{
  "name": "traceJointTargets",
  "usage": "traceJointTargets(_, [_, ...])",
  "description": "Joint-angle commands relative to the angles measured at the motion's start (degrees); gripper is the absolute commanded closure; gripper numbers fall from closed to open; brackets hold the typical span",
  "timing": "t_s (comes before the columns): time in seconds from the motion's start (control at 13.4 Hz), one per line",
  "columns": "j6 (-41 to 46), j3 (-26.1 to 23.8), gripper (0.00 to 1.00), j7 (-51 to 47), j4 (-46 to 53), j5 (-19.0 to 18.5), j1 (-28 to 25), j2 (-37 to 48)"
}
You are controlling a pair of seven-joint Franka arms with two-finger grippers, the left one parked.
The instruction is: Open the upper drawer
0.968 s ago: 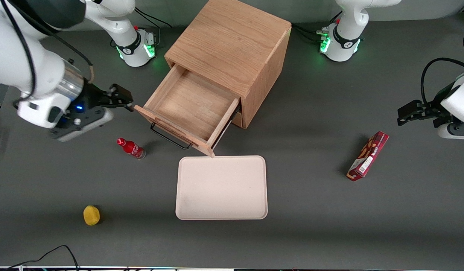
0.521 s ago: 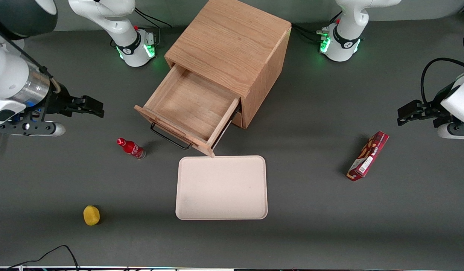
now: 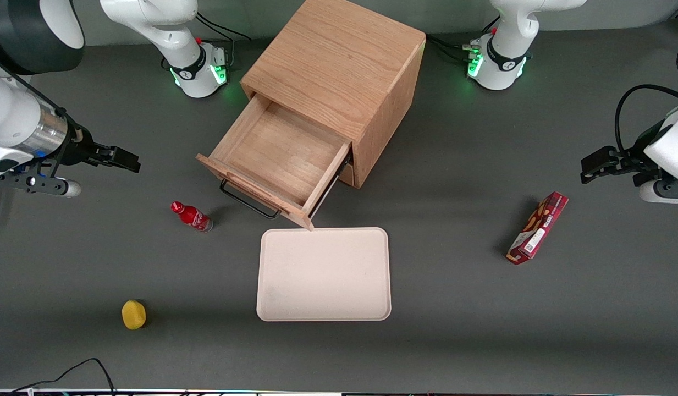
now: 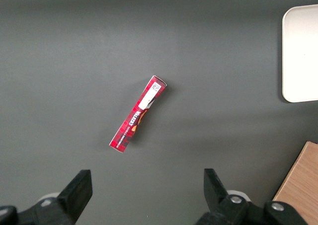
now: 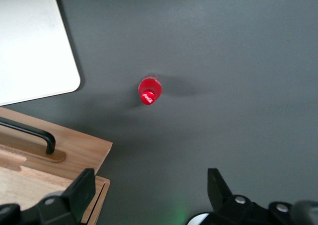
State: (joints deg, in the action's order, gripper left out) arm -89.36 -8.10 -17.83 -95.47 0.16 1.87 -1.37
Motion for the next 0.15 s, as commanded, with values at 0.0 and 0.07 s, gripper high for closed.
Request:
traceJointTargets(0.0, [-2.56,0.45,0.00,0.95,-0.86,-1.39,-0.20,1.02])
traceJointTargets(0.07, [-2.74,0.71,0.00,1.30,-0.86,-1.39,-0.20,1.02])
